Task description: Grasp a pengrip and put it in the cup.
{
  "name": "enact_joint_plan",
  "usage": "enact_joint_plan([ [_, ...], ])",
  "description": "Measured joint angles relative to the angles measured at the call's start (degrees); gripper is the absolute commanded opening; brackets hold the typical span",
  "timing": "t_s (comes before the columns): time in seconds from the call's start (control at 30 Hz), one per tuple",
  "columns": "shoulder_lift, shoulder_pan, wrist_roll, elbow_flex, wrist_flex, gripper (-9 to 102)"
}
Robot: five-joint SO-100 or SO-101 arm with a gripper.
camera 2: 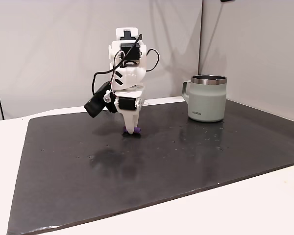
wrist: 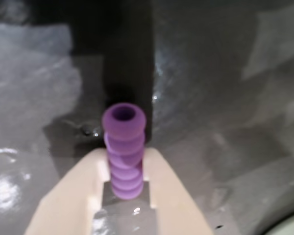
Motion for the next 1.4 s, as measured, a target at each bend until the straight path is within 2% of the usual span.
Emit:
enact_joint_plan([
  [0.2,1.32,0.0,-0.62,-2.37,3.78,0],
  [0.37,10.99,-2.11,-4.04,-0.62,4.39,0],
  [0.87,45.88,-23.47,-9.14,28.48,4.83,0],
  [1.17,51.5,-36.47,-9.14,26.72,5.19,0],
  [1.4,47.81,-39.64,-8.7,15.82,3.08,0],
])
